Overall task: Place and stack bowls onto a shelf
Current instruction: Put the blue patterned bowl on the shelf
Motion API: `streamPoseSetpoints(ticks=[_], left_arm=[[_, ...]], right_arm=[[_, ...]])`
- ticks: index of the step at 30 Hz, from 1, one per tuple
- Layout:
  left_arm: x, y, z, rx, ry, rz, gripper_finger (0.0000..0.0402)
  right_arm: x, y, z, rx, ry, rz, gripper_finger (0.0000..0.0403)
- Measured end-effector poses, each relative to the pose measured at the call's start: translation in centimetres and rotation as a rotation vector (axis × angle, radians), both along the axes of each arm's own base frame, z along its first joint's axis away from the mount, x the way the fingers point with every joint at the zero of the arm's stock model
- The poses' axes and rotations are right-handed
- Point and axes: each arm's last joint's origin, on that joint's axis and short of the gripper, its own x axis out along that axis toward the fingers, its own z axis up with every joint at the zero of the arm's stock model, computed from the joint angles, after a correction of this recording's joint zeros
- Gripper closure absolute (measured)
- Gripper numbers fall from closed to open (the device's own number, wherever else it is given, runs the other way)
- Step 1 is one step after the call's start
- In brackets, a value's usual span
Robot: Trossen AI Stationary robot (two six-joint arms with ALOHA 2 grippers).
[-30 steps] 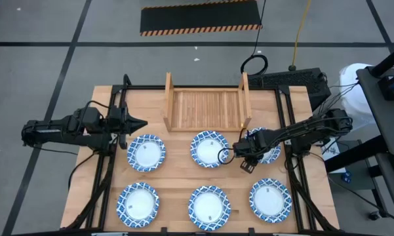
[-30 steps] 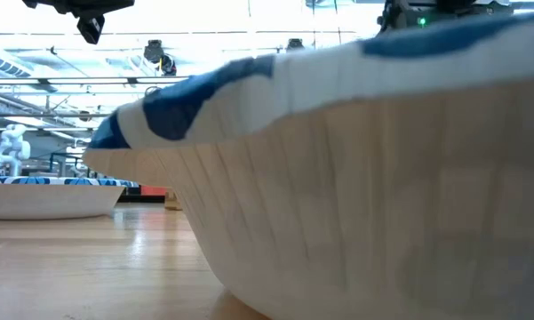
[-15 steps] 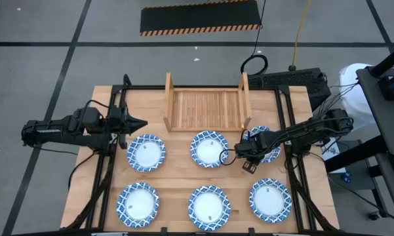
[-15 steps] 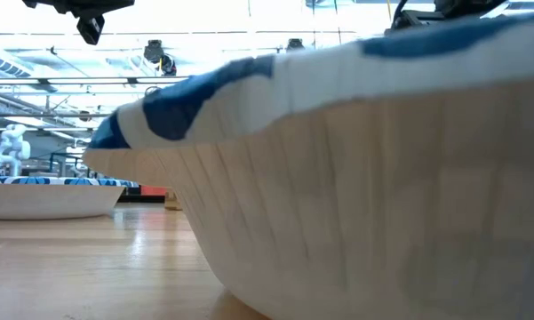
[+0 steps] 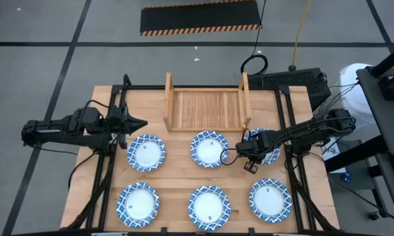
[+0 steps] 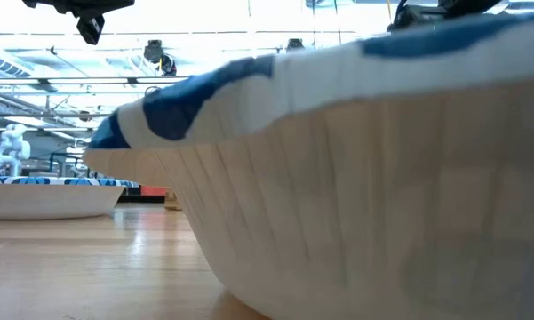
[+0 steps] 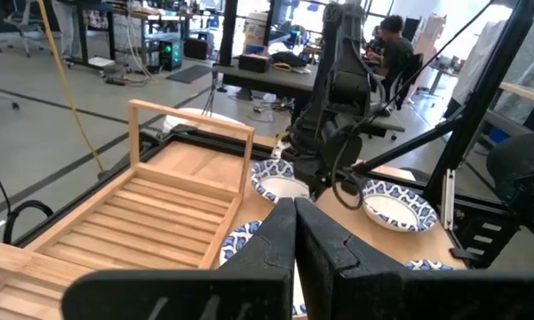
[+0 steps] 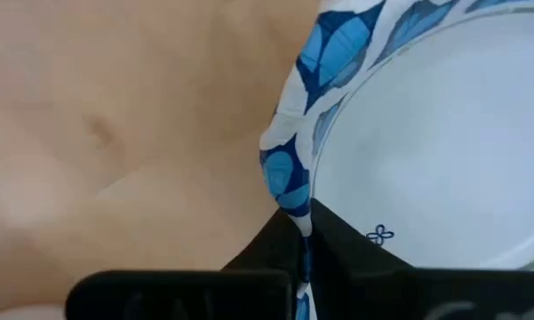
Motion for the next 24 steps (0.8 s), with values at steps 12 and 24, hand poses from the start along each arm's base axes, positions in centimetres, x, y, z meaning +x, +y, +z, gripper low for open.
streamPoseSetpoints(ticks=[12, 24], left_arm=[[0.0, 0.0, 0.0, 0.012, 0.002, 0.008, 0.0396], [0.0, 0.1, 0.0, 0.016, 0.002, 0.030, 0.0396]], right_arm=[[-1.3, 0.2, 7.2, 0.009, -0.087, 0.018, 0.0403], [-2.8, 0.4, 15.1, -0.196, -0.042, 0.080, 0.0403]])
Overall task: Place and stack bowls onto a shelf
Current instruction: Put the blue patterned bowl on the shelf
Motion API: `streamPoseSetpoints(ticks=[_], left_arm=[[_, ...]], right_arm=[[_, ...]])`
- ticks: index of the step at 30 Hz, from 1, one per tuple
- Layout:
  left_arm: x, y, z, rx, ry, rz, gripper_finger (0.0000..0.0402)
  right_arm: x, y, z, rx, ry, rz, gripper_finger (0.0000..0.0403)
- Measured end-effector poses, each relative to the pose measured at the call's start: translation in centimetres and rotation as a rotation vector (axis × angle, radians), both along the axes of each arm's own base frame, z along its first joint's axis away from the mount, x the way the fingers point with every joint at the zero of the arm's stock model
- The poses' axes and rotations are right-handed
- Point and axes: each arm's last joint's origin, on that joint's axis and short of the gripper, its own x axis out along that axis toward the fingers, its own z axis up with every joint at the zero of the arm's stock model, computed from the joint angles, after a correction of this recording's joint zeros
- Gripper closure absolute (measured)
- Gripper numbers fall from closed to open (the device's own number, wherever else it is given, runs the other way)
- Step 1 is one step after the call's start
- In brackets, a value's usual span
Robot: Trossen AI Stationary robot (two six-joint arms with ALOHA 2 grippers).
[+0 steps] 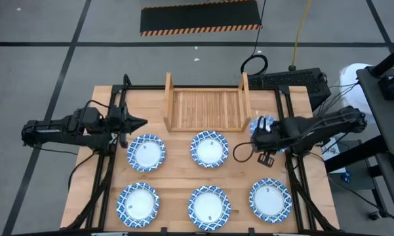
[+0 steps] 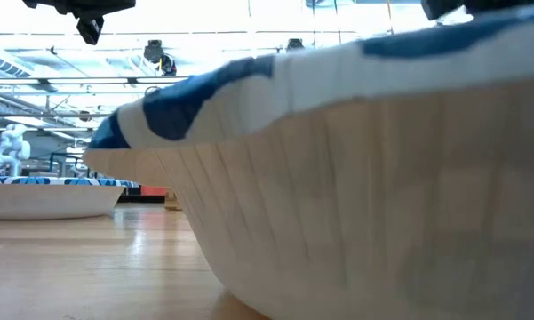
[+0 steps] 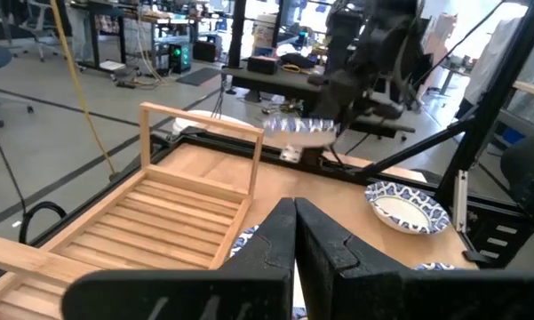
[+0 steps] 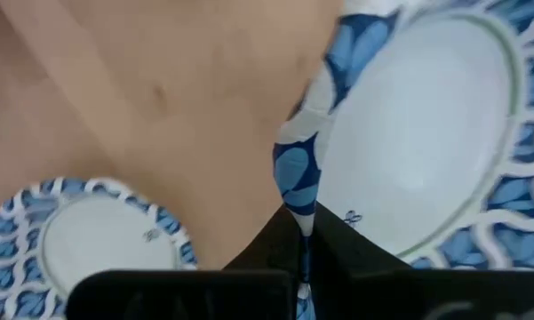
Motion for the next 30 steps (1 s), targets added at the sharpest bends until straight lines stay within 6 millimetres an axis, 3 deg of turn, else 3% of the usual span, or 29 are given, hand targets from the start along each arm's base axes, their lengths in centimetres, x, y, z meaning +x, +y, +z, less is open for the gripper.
streamPoseSetpoints(ticks=[8, 16, 23, 30], left_arm=[[0.0, 0.0, 0.0, 0.001, 0.000, 0.014, 0.0396], [0.0, 0.0, 0.0, 0.000, 0.000, 0.016, 0.0396], [0.0, 0.0, 0.0, -0.001, 0.000, 0.016, 0.0396], [0.0, 0.0, 0.0, -0.001, 0.000, 0.016, 0.0396]], right_arm=[[1.0, -1.5, 4.4, -0.114, -0.140, 0.079, 0.0403], [5.3, -5.2, 6.8, -0.233, -0.149, 0.227, 0.0403], [9.4, -9.3, 7.0, -0.305, -0.217, 0.323, 0.0403], [13.0, -13.1, 5.7, -0.262, -0.287, 0.389, 0.0403]])
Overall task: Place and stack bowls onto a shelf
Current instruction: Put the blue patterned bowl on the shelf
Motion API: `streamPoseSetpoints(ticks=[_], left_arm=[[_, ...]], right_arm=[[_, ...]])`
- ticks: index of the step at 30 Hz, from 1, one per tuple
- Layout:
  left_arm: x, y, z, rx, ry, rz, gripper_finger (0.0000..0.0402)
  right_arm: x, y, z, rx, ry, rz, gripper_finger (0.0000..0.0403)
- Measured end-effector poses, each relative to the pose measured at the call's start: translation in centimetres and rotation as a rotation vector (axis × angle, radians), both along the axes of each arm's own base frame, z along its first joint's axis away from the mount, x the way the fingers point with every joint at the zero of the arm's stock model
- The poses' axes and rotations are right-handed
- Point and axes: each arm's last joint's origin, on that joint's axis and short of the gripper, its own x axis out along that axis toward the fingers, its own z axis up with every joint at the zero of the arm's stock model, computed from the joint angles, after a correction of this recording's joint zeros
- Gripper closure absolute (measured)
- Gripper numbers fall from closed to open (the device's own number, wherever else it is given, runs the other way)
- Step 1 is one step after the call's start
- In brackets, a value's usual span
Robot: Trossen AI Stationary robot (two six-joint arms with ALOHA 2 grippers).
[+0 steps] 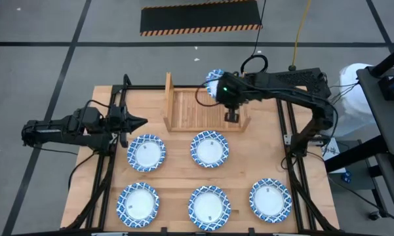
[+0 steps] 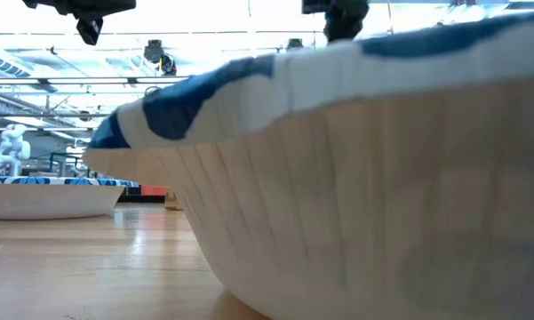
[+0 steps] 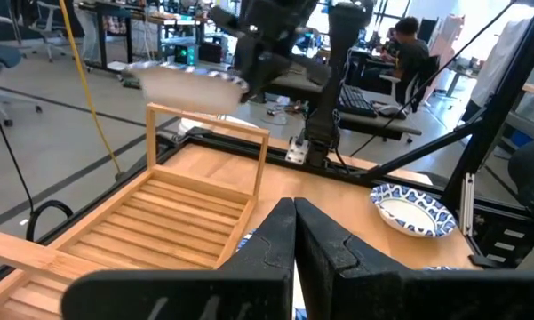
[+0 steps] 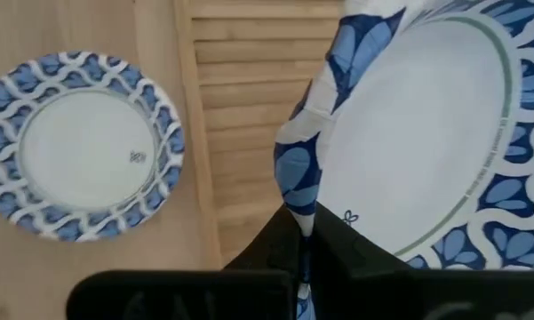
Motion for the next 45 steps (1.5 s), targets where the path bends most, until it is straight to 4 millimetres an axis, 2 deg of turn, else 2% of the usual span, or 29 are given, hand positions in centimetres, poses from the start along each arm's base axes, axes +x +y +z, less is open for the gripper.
streamPoseSetpoints(ticks=[7, 14, 21, 28, 34, 45], left_arm=[[0.0, 0.0, 0.0, 0.001, 0.000, 0.000, 0.0396], [0.0, 0.0, 0.0, 0.002, 0.001, 0.000, 0.0396], [0.0, 0.0, 0.0, 0.004, 0.000, 0.016, 0.0396], [0.0, 0.0, 0.0, 0.004, 0.000, 0.017, 0.0396], [0.0, 0.1, 0.0, 0.004, 0.001, 0.018, 0.0396], [0.0, 0.1, 0.0, 0.005, 0.001, 0.028, 0.0396]], right_arm=[[2.0, -3.2, -3.3, 0.040, 0.085, 0.004, 0.0403], [3.6, -5.5, -6.6, 0.125, 0.141, 0.031, 0.0403], [3.7, -7.9, -9.2, 0.183, 0.212, 0.008, 0.0403], [3.4, -10.3, -10.9, 0.220, 0.234, -0.046, 0.0403], [3.3, -11.1, -11.8, 0.217, 0.233, -0.043, 0.0403], [1.9, -10.8, -16.3, 0.271, 0.329, -0.047, 0.0403]])
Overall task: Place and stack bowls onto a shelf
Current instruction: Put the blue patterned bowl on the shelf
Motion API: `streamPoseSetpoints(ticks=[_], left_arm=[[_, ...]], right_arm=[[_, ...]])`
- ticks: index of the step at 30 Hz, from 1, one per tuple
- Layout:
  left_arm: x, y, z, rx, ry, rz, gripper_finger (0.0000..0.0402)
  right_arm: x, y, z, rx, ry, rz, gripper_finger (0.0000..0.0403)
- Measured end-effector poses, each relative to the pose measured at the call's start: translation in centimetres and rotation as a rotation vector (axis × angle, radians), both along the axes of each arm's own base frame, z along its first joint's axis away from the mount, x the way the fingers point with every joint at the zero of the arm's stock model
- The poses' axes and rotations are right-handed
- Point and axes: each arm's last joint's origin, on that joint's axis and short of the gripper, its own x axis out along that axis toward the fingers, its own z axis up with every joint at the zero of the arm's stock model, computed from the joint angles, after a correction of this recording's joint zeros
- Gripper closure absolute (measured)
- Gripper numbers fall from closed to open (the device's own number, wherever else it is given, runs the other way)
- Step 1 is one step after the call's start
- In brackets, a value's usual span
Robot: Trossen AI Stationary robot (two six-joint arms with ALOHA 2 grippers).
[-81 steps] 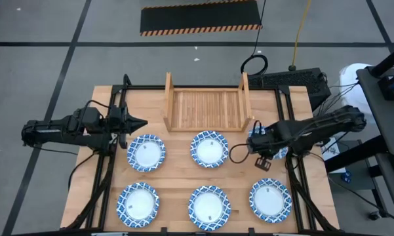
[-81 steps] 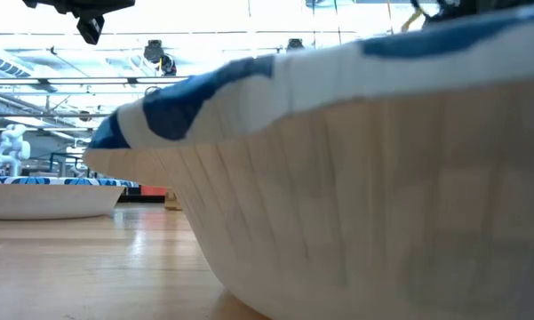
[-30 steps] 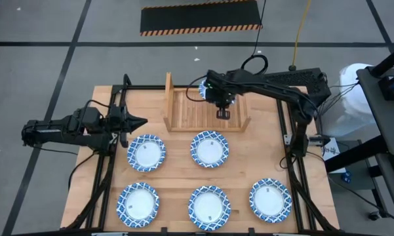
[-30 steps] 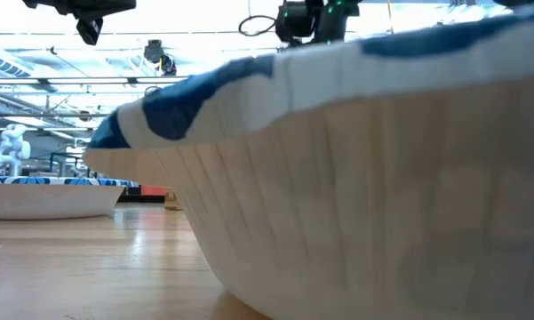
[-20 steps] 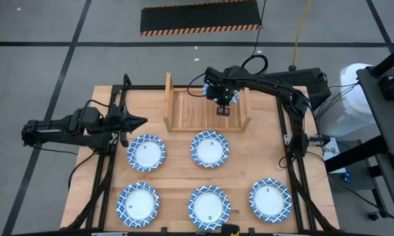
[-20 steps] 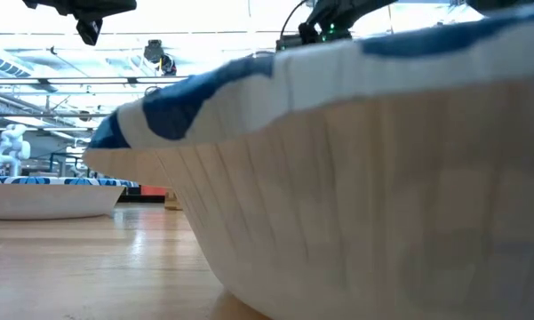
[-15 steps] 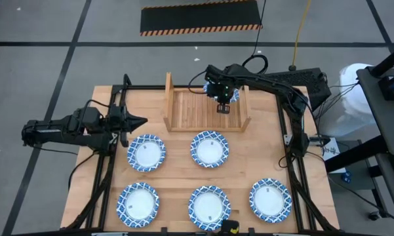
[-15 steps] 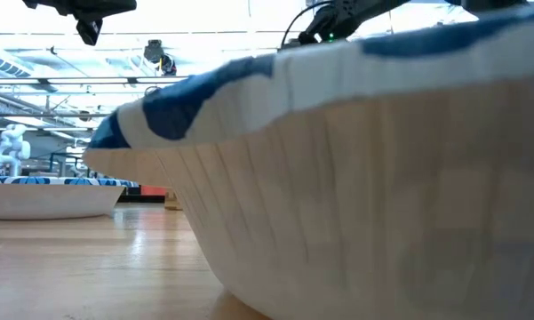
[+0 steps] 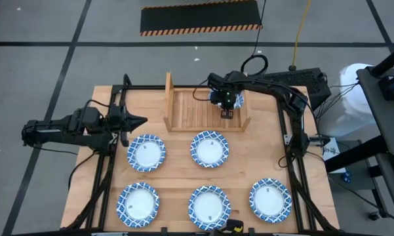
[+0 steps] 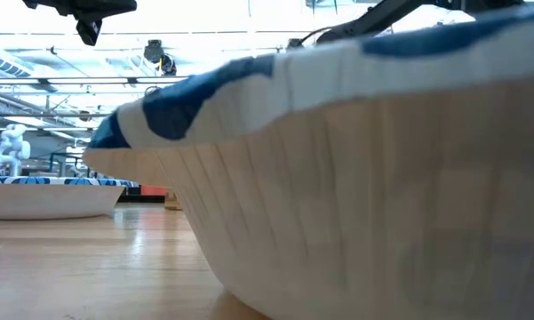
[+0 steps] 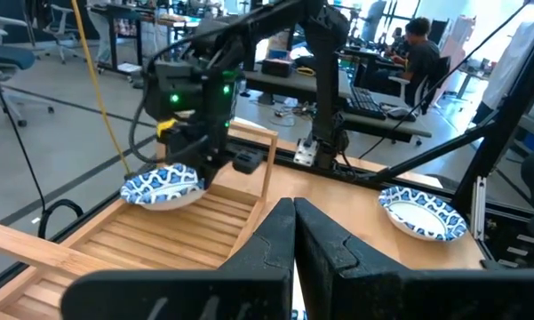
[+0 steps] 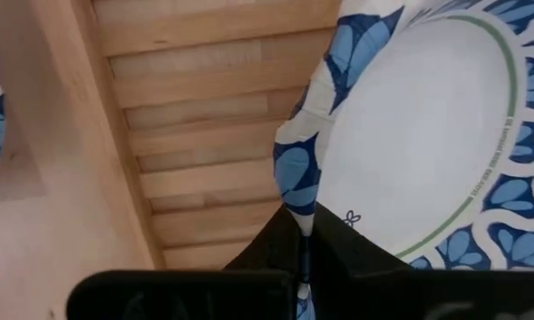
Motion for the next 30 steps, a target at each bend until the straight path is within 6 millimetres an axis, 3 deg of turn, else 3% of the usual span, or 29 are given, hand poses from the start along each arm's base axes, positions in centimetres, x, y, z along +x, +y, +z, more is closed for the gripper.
streamPoseSetpoints(ticks=[10, 18, 30], left_arm=[[0.0, 0.0, 0.0, 0.001, 0.000, 0.013, 0.0396], [0.0, 0.0, 0.0, 0.001, 0.000, 0.013, 0.0396], [0.0, 0.0, 0.0, 0.001, 0.000, 0.013, 0.0396]], right_arm=[[-0.4, 0.2, -2.7, -0.017, -0.012, 0.010, 0.0403], [-0.6, 0.3, -2.2, -0.024, -0.010, 0.059, 0.0384], [-1.0, 0.4, -0.5, -0.112, -0.016, 0.107, 0.0289]])
